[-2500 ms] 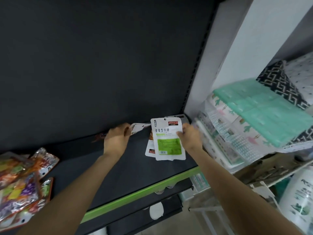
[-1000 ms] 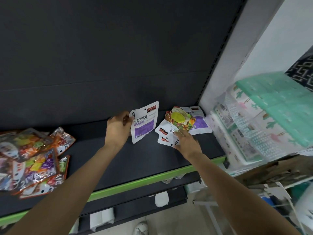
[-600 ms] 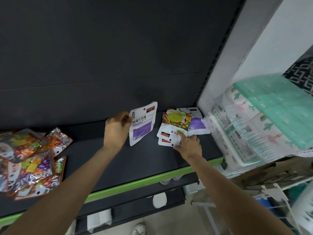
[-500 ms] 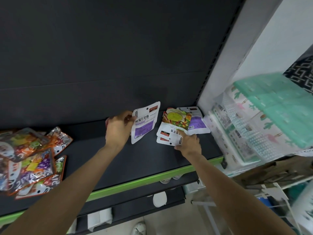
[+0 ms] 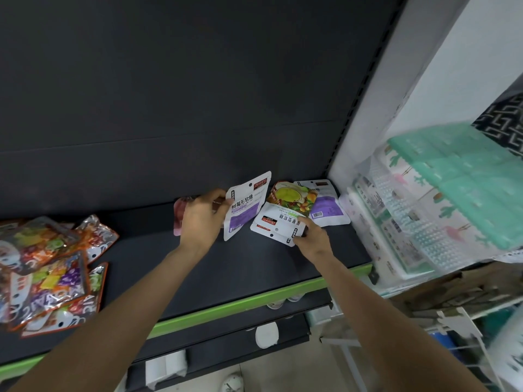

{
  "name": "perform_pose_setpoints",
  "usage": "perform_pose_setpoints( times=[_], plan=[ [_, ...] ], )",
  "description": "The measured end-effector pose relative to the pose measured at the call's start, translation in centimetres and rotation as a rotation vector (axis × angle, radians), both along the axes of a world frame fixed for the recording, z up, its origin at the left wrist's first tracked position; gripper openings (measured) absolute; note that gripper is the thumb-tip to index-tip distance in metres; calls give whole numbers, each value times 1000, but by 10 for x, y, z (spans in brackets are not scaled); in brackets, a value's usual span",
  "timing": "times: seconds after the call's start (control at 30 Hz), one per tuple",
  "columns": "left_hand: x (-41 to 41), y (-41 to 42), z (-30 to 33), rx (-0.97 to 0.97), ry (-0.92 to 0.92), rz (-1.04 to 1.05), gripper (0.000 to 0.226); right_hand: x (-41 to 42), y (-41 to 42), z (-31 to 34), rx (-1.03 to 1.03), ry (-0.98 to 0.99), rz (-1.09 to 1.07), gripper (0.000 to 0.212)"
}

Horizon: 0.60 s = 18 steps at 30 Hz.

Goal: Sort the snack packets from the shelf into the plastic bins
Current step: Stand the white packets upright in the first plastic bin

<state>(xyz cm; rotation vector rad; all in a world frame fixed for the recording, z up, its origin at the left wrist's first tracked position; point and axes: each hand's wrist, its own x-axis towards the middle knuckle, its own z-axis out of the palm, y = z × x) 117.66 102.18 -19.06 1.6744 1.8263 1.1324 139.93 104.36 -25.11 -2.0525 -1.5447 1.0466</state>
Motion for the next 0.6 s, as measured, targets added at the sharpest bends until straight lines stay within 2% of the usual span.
perform_pose_setpoints(
  times=[0.13,0.43,0.6],
  plan=[
    [-2,-1,-3,-23,-9,-44,10,-7,0,1,-5,15,28,58],
    [-1,-2,1,-16,40,-49,9,-17,-3,-3,84,230,-238,46],
    [4,-4,7,-13,33,-59,10,-5,0,15,126,170,-204,52]
  ],
)
